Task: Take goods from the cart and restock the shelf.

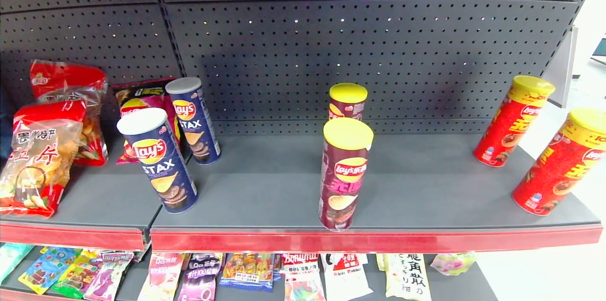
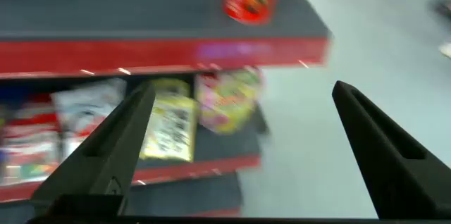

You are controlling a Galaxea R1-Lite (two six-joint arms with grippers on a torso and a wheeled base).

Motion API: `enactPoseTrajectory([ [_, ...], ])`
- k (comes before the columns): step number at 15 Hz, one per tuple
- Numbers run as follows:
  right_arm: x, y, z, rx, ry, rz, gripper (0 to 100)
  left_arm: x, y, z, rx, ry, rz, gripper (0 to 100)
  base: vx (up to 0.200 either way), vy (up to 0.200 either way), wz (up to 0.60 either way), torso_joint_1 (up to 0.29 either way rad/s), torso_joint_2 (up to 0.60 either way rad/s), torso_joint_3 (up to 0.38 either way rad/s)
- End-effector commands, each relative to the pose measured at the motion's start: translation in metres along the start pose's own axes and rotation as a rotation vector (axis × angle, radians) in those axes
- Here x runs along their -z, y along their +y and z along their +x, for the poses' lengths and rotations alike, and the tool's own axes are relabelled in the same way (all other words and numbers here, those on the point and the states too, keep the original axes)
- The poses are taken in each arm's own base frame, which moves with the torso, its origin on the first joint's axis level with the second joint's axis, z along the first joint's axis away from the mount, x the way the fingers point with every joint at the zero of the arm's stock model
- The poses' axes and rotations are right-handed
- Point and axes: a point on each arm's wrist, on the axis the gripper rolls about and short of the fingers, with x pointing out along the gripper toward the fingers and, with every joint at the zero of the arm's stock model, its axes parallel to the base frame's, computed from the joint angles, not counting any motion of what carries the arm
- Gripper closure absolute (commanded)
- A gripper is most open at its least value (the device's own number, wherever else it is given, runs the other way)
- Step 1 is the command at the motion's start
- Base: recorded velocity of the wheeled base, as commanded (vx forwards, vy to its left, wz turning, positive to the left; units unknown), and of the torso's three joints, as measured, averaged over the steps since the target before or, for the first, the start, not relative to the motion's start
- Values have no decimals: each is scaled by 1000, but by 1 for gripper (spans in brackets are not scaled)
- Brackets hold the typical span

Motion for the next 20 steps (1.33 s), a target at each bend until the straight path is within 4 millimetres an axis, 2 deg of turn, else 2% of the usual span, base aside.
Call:
enactPoseTrajectory([
  [1, 4, 3, -2, -158, -96, 44, 0, 0, 0, 0, -2, 0, 0, 0, 0, 0, 0, 0, 0, 0],
  [3, 5, 6, -3, -292, -93, 39, 0, 0, 0, 0, 0, 0, 0, 0, 0, 0, 0, 0, 0, 0],
  [5, 5, 5, -2, -302, -86, 38, 0, 0, 0, 0, -2, 0, 0, 0, 0, 0, 0, 0, 0, 0],
  [8, 11, 5, -1, -222, 0, 52, 0, 0, 0, 0, 0, 0, 0, 0, 0, 0, 0, 0, 0, 0],
  [11, 13, 5, -8, -175, -95, 86, 0, 0, 0, 0, -2, 0, 0, 0, 0, 0, 0, 0, 0, 0],
  [20, 13, 4, -8, -162, -101, 98, 0, 0, 0, 0, 0, 0, 0, 0, 0, 0, 0, 0, 0, 0],
])
